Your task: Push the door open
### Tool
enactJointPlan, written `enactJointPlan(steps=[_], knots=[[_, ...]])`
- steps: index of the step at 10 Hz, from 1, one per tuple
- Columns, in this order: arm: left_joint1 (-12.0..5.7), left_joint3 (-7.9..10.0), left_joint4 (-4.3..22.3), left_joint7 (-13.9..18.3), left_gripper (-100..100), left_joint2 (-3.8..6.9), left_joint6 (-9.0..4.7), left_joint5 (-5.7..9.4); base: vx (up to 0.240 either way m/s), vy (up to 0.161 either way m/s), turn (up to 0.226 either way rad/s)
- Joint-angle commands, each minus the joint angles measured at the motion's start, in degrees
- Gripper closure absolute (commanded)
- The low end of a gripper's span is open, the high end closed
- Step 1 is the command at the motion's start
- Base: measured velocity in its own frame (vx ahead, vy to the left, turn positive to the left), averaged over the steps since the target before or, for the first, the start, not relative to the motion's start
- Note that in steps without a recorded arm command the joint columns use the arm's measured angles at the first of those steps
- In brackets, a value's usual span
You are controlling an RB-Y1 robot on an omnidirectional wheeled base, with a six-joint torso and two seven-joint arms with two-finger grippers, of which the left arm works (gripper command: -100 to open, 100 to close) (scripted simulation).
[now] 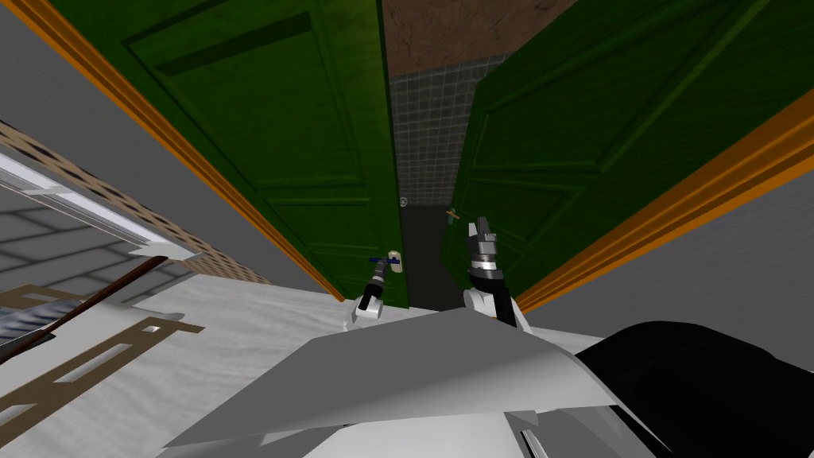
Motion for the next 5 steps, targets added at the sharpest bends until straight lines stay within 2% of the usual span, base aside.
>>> enactJointPlan(steps=[1,5], knots=[[-0.03,0.05,-0.1,0.0,100,0.01,-0.1,0.01,0.0,0.0,0.0],[-0.52,1.84,0.54,-0.38,100,0.59,0.05,0.21,0.133,-0.075,0.044]])
